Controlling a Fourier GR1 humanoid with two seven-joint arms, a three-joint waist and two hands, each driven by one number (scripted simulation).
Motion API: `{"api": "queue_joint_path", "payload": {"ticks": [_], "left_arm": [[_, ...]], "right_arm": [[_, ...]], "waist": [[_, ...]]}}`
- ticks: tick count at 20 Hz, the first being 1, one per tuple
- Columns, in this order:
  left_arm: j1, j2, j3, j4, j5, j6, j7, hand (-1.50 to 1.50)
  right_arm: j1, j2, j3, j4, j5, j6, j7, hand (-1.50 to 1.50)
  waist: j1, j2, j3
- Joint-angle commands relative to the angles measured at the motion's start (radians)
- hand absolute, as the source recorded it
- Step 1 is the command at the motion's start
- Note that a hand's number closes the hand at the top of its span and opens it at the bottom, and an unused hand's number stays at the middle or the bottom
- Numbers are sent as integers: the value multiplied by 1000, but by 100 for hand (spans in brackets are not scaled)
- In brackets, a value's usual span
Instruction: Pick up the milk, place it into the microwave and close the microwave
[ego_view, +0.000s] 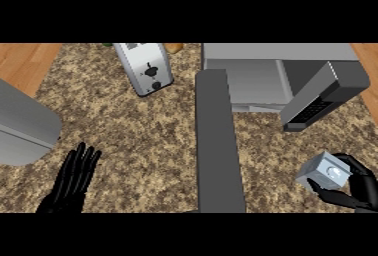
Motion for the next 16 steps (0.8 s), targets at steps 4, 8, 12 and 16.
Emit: {"api": "queue_joint_path", "payload": {"ticks": [4,8,12,16], "left_arm": [[44,-22,-28,3,-30,-18,-47,-150],[9,5,29,-27,26,-30,2,-150],[1,26,83,70,49,-89,-72,-150],[12,8,65,25,20,-51,-28,-150]], "right_arm": [[-114,84,38,126,78,-229,-36,150],[-132,214,25,146,92,-446,6,150],[-163,236,1,195,50,-377,-126,150],[-194,229,15,159,18,-241,-90,150]], "waist": [[5,3,5],[5,4,5],[3,6,5],[-3,2,5]]}}
